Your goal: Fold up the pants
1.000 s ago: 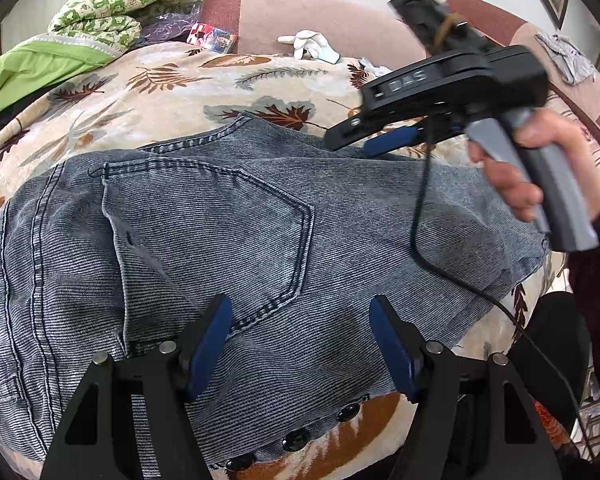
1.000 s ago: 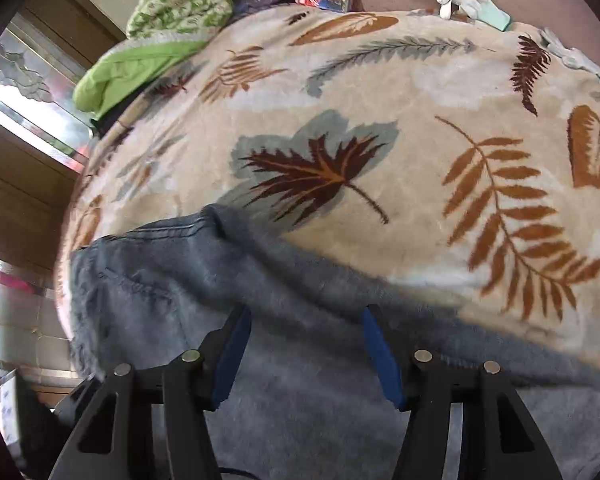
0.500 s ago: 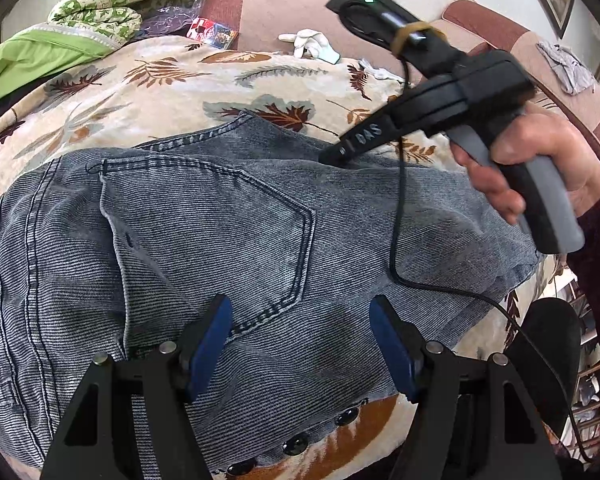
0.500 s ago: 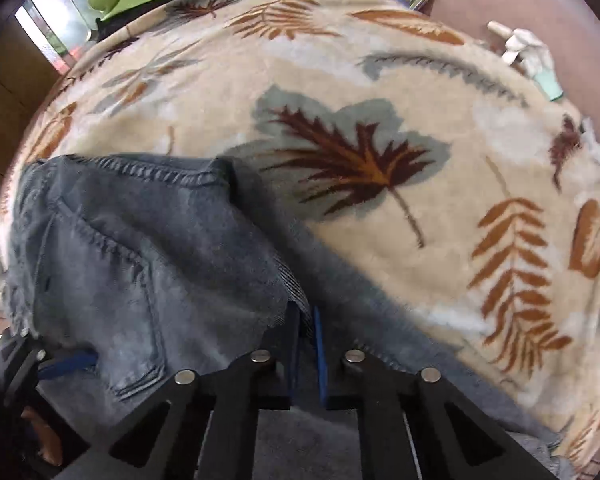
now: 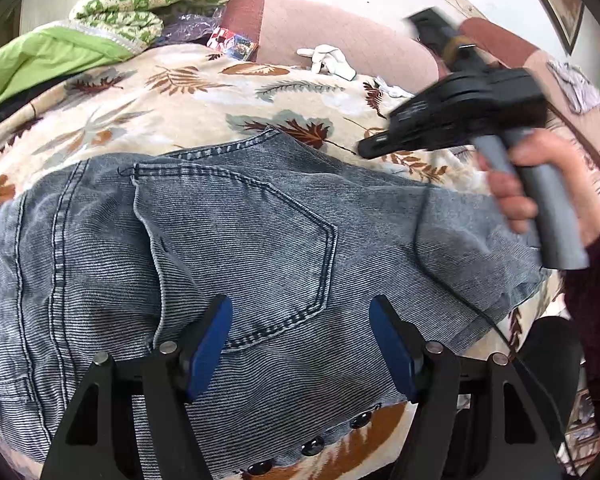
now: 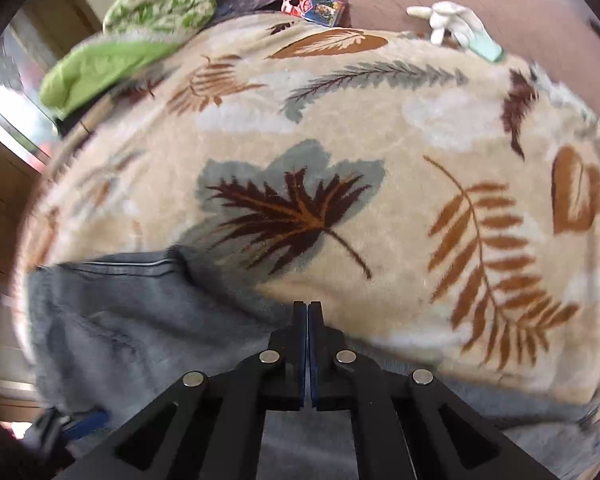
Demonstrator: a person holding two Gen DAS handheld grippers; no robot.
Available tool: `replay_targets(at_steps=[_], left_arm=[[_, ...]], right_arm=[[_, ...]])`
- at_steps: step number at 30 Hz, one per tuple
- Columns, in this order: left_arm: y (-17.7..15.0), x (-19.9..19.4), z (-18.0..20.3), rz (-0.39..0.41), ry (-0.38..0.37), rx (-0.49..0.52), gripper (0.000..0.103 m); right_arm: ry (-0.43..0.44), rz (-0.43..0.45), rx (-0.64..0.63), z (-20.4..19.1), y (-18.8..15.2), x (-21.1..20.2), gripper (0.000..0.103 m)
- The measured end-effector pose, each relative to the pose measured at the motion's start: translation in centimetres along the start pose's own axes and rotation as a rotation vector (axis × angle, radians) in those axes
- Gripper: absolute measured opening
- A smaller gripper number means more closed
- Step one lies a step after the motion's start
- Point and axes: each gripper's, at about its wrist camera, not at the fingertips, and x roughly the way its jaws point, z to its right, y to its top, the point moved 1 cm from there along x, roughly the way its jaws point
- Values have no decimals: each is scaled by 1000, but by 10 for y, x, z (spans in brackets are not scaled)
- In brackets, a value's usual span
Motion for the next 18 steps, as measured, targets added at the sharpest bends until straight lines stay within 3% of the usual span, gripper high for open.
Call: replay_targets(at_steps=[5, 9, 12, 14, 16, 18], left_arm=[[-5, 8, 18, -25, 62, 112, 72], [-6, 9, 18, -21, 81, 127, 73], [-8, 7, 17, -11, 79, 121, 73], [-10, 6, 19, -1, 85, 128, 73], [-9, 4, 19, 13, 89, 127, 73], [-6, 1, 20, 30, 78, 111, 73]], right_arm=[[54, -17, 34, 14, -37, -24, 2], [27, -83, 104, 30, -50, 11, 3], [42, 70, 131, 48, -49, 0, 2], [22, 110, 212, 67, -54, -15, 5], [116, 161, 273, 90, -65, -42, 5], [124, 253, 308, 118, -88, -81, 5]])
